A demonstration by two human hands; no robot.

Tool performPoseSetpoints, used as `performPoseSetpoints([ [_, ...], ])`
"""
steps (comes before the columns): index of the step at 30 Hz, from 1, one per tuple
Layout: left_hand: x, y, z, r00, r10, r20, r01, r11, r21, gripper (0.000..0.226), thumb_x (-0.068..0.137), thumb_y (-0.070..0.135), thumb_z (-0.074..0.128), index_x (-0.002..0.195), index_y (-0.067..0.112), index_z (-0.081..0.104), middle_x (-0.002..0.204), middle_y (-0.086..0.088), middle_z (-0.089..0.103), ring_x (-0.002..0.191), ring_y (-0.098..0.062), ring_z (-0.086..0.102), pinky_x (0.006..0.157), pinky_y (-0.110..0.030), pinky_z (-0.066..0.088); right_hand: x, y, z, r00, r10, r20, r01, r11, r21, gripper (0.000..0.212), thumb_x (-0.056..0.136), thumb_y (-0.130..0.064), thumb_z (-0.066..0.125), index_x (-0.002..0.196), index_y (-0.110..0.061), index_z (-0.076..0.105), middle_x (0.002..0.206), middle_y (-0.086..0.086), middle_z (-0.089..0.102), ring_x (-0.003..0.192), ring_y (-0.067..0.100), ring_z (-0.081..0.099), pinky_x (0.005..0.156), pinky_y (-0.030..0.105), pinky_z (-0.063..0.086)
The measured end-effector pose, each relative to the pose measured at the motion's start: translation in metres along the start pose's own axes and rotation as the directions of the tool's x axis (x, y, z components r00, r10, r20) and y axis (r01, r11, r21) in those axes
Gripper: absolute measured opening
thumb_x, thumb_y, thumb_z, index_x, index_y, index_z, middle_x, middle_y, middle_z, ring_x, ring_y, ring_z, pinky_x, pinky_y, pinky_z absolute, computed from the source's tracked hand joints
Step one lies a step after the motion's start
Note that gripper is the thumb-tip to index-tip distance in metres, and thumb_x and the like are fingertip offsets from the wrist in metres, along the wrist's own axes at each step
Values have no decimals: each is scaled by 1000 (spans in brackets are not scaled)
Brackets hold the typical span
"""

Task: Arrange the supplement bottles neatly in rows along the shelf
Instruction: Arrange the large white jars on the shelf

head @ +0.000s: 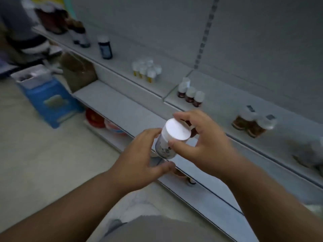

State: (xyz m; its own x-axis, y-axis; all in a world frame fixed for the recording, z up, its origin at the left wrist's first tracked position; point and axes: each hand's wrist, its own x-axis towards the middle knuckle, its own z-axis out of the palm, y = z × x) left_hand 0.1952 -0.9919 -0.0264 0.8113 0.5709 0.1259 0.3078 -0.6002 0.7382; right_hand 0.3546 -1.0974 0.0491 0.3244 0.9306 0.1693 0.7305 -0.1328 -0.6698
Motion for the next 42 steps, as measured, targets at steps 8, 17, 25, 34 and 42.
performPoseSetpoints([
  [8,-84,-131,-190,892,-295,-343,362,920,150,83,75,62,70,144,37,32,139,20,40,126,0,39,105,-25,37,147,-152,171,899,-331,285,311,943,115,64,72,-46,66,133,-31,51,121,-16,53,106,-2,49,84,9,44],
  [17,-69,-268,-295,753,-430,-498,511,859,31,80,67,72,65,135,38,41,130,20,48,117,-5,49,98,-26,45,293,-223,309,779,-451,436,429,890,154,59,71,-48,76,123,-39,49,110,-27,45,102,-6,48,79,13,48],
  [25,14,-400,-421,695,-446,-564,596,796,104,85,67,82,54,137,36,37,147,10,39,134,-9,38,109,-37,39,482,-279,413,724,-476,500,435,877,205,51,68,-53,76,110,-39,51,104,-21,50,96,0,52,77,21,52],
  [34,79,-606,-580,709,-446,-546,600,788,136,93,69,82,51,142,26,42,152,6,38,138,-10,34,112,-39,36,669,-357,574,757,-421,499,402,903,152,54,70,-51,74,116,-31,54,105,-16,51,97,2,50,81,25,50],
  [42,177,-765,-732,884,-348,-312,440,845,302,95,74,82,52,146,22,38,150,4,41,138,-15,38,112,-44,38,830,-411,667,905,-224,363,216,974,64,50,70,-43,78,113,-27,57,104,-15,52,96,2,51,79,21,49],
])
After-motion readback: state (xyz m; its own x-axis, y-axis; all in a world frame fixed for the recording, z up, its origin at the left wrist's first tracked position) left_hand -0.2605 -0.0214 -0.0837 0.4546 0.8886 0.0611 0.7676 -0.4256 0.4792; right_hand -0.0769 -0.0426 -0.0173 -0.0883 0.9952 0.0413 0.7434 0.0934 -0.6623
